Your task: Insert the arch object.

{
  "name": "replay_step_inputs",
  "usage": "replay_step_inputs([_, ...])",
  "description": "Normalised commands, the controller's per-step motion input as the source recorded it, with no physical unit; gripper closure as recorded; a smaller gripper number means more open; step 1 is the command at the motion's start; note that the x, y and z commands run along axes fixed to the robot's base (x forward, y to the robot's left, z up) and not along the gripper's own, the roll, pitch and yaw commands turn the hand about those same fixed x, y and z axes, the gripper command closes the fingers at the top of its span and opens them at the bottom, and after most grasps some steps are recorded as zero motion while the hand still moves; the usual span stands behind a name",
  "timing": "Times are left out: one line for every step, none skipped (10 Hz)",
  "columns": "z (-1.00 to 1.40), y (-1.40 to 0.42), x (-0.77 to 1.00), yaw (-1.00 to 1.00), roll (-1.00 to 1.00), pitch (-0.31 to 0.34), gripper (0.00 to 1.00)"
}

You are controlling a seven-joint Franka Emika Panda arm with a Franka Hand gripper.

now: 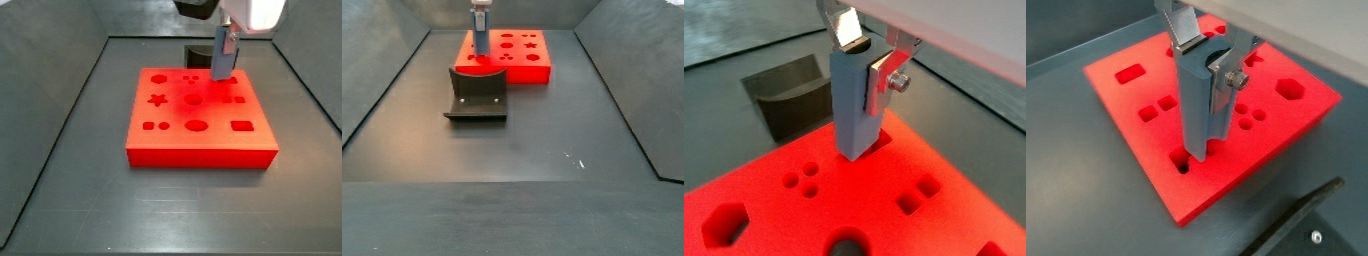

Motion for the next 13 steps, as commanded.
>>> replay_step_inputs([0.0,-0.06,0.48,-0.56,-0.08,0.039,1.0])
replay_step_inputs([-0.02,0.0,0.51,-0.4,-0.14,0.02,1.0])
replay_step_inputs([-0.06,0.03,0.55,-0.39,-0.22,0.0,1.0])
replay_step_inputs([-0.04,0.04,0.23,-0.24,-0.09,0.0,1.0])
replay_step_inputs([0.0,0.06,0.0,-0.04,-0.03,0.0,1.0])
replay_step_inputs([-0.06,0.0,-0.1,-0.05,-0.18,0.0,1.0])
replay_step_inputs([-0.04,0.0,-0.13,-0.08,-0.25,0.0,1.0])
replay_step_inputs([-0.01,0.0,-0.14,-0.16,-0.27,0.0,1.0])
replay_step_inputs([0.0,-0.01,0.0,-0.38,-0.21,0.0,1.0])
replay_step_inputs([-0.01,0.0,0.0,-0.36,-0.14,0.0,1.0])
replay_step_inputs([-0.04,0.07,-0.14,-0.24,-0.12,0.0,1.0])
replay_step_inputs([-0.05,0.05,-0.11,-0.19,-0.13,0.0,1.0])
replay_step_inputs([-0.08,0.07,-0.1,-0.16,-0.07,0.0,1.0])
